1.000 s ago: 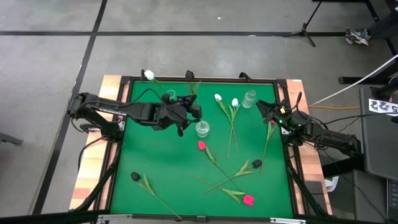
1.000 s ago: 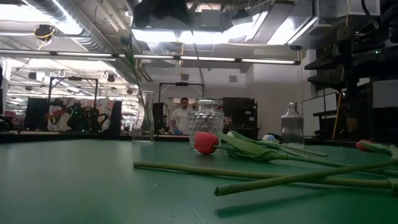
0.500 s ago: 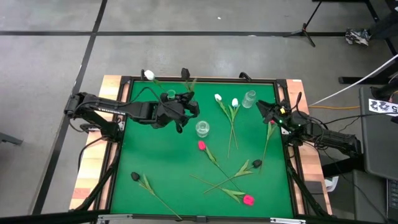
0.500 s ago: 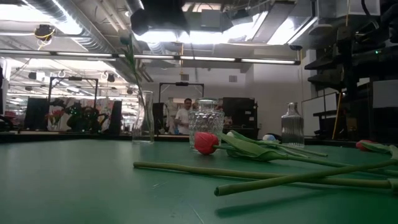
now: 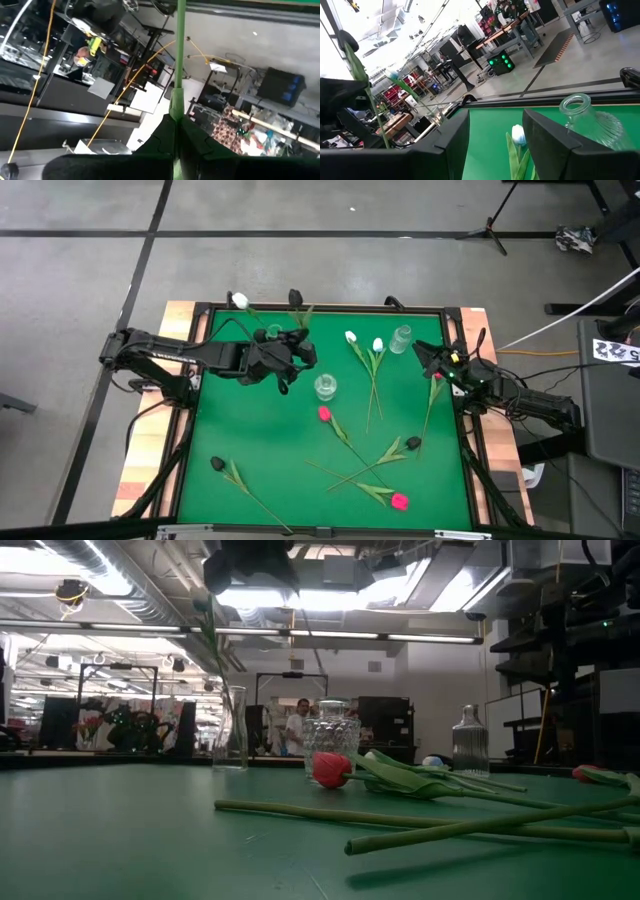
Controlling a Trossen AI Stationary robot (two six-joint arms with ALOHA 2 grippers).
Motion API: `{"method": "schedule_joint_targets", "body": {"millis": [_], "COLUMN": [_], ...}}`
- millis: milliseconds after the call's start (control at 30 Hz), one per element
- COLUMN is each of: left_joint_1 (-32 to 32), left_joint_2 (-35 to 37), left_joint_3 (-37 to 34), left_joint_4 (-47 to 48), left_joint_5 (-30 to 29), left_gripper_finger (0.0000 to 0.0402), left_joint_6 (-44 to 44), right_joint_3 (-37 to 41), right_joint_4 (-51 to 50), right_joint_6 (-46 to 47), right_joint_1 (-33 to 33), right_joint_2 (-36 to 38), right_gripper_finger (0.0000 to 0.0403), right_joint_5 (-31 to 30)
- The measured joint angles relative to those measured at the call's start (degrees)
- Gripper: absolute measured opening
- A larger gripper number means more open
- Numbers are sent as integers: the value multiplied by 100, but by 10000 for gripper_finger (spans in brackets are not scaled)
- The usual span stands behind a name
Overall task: Sort flowers into vase by color
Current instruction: Put the top left black tulip into the bottom transparent vase
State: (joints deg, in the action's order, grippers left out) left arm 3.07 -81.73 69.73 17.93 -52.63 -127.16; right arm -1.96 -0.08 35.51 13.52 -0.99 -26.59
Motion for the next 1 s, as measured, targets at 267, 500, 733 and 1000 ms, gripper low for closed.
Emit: {"method": "schedule_joint_targets", "body": {"millis": [267, 500, 733, 1000], "left_joint_1": [13, -92, -120, -213], "left_joint_2": [-4, -9, 32, 90], "left_joint_3": [-138, -629, -480, -370], "left_joint_4": [-211, -669, -799, -800], "left_joint_5": [103, 167, 155, 302], "left_gripper_finger": [1, 1, 1, 1], "left_joint_6": [-178, -375, -352, -271], "right_joint_3": [0, 0, 0, -1], "right_joint_4": [-2, -2, 0, 0], "right_joint_6": [-2, -59, -122, -127], "right_joint_1": [2, 1, 2, 0], "right_joint_2": [0, 0, 2, 2], "right_gripper_finger": [184, 184, 184, 184], "right_joint_5": [-2, -4, -110, -240]}}
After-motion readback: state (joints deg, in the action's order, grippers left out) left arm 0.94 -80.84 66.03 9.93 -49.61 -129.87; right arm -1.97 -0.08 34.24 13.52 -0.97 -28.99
